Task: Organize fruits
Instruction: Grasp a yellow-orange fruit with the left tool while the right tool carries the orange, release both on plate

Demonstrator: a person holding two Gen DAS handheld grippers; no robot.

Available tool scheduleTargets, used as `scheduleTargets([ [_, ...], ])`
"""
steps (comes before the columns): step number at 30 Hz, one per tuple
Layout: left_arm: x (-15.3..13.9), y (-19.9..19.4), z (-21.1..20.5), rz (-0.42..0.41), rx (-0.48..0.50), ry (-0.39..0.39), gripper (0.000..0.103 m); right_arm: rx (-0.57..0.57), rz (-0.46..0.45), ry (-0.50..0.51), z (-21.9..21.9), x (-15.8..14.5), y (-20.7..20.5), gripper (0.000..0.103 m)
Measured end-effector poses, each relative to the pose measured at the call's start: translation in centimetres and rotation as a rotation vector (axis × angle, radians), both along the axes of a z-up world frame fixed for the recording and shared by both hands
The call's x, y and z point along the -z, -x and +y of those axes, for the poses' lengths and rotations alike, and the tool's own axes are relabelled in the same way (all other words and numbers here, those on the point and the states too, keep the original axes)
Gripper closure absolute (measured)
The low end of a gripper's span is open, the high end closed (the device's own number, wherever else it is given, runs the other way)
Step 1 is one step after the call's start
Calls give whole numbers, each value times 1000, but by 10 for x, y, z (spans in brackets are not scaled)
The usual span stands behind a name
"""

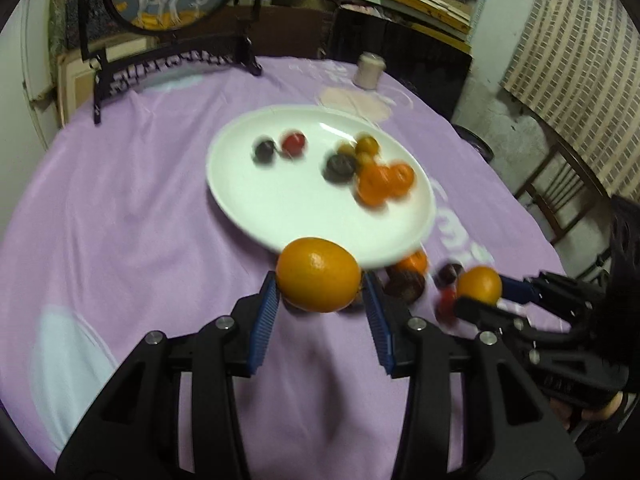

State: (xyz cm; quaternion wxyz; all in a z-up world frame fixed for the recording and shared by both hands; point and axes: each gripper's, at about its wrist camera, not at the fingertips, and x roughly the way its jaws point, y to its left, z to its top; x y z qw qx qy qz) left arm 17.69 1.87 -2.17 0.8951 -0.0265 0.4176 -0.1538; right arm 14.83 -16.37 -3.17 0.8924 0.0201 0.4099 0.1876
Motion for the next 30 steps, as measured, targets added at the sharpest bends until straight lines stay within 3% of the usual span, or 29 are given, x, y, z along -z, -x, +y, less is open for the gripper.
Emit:
scheduleTargets([
  [5, -13, -55, 4, 17, -41, -12, 59, -44, -18, 49, 22, -15, -44, 64],
  [12, 7, -136, -4, 115, -89, -18, 59, -100, 18, 120, 48, -7, -131, 64],
  [17, 26, -163, -4, 176, -101, 3, 59, -125, 96, 128, 56, 19, -163, 64],
  [23, 31, -172, -3, 184, -99, 2, 57, -132, 92, 144, 61, 23, -169, 63],
  [24, 30, -172, -1, 178, -108, 7, 54, -128, 92, 153, 61, 23, -169, 57],
  [25, 28, -171, 0, 171, -112, 11, 42, -124, 87, 156, 60, 22, -168, 46],
  [26, 25, -169, 2, 160, -118, 16, 28, -116, 73, 155, 59, 18, -164, 41],
  [30, 2, -144, 9, 103, -108, 65, 22, -117, 11, 141, 52, -6, -139, 40],
])
